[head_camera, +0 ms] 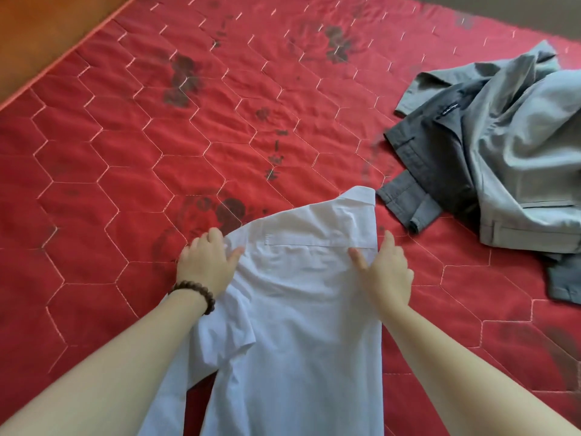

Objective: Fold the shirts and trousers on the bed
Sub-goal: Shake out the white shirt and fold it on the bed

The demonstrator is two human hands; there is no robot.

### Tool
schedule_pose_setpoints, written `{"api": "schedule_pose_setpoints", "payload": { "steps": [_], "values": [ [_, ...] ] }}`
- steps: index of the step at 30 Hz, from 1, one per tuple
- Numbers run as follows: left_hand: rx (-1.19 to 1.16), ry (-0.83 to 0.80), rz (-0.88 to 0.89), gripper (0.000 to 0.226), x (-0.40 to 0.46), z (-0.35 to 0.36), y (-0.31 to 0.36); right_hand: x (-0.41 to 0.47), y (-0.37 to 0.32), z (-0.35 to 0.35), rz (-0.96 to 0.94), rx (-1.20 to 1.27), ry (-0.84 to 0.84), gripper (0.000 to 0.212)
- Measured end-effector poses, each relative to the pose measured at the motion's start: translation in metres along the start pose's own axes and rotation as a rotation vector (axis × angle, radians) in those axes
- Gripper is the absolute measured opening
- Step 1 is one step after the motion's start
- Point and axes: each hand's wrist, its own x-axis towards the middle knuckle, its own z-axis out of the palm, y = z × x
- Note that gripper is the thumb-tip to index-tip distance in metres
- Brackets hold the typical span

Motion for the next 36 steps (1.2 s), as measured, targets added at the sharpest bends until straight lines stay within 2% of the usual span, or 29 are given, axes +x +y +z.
{"api": "schedule_pose_setpoints", "payload": {
  "steps": [2, 4, 7, 9, 11, 13, 15, 16, 18, 20, 22, 25, 28, 30, 33, 36],
  "values": [
    [0.047, -0.140, 0.062, 0.034, -0.001, -0.005, 0.003, 0.000, -0.007, 0.000, 0.041, 0.114, -0.083, 0.041],
    [0.062, -0.123, 0.119, 0.035, 0.001, -0.011, 0.004, 0.004, -0.014, -0.004, -0.041, 0.153, -0.025, 0.021],
    [0.038, 0.092, 0.161, 0.034, 0.023, -0.023, 0.009, 0.029, -0.030, -0.022, -0.165, 0.191, 0.081, 0.022],
    [0.074, 0.188, 0.094, 0.041, 0.047, -0.036, 0.015, 0.051, -0.044, -0.035, -0.165, 0.186, 0.093, 0.022],
    [0.108, 0.209, 0.052, 0.059, 0.059, -0.047, 0.026, 0.058, -0.049, -0.037, -0.190, 0.049, 0.153, 0.041],
    [0.074, 0.250, 0.145, 0.057, 0.053, -0.045, 0.042, 0.044, -0.048, -0.028, -0.342, -0.065, 0.305, 0.050],
    [0.022, 0.177, 0.353, 0.050, 0.024, -0.029, 0.069, 0.012, -0.042, -0.002, -0.561, -0.132, 0.376, 0.044],
    [-0.007, 0.086, 0.464, 0.052, 0.003, -0.013, 0.082, -0.006, -0.036, 0.015, -0.642, -0.159, 0.359, 0.042],
    [-0.001, -0.163, 0.536, 0.051, -0.042, 0.015, 0.098, -0.038, -0.024, 0.048, -0.712, -0.190, 0.228, 0.048],
    [0.037, -0.254, 0.546, 0.053, -0.071, 0.034, 0.095, -0.059, -0.006, 0.067, -0.704, -0.244, 0.097, 0.053],
    [0.056, -0.196, 0.515, 0.061, -0.080, 0.044, 0.069, -0.064, 0.016, 0.067, -0.654, -0.314, 0.046, 0.057],
    [0.093, -0.134, 0.414, 0.078, -0.074, 0.038, 0.028, -0.065, 0.048, 0.051, -0.515, -0.386, 0.051, 0.066],
    [0.188, -0.022, 0.306, 0.069, -0.089, 0.033, 0.024, -0.081, 0.063, 0.044, -0.334, -0.347, 0.108, 0.068],
    [0.141, 0.008, 0.344, 0.064, -0.117, 0.036, 0.042, -0.113, 0.052, 0.052, -0.429, -0.293, 0.158, 0.063],
    [0.074, -0.118, 0.511, 0.060, -0.175, 0.053, 0.056, -0.179, 0.044, 0.083, -0.647, -0.245, 0.064, 0.056],
    [0.109, -0.154, 0.494, 0.064, -0.200, 0.058, 0.015, -0.204, 0.072, 0.088, -0.600, -0.316, 0.051, 0.058]
  ]
}}
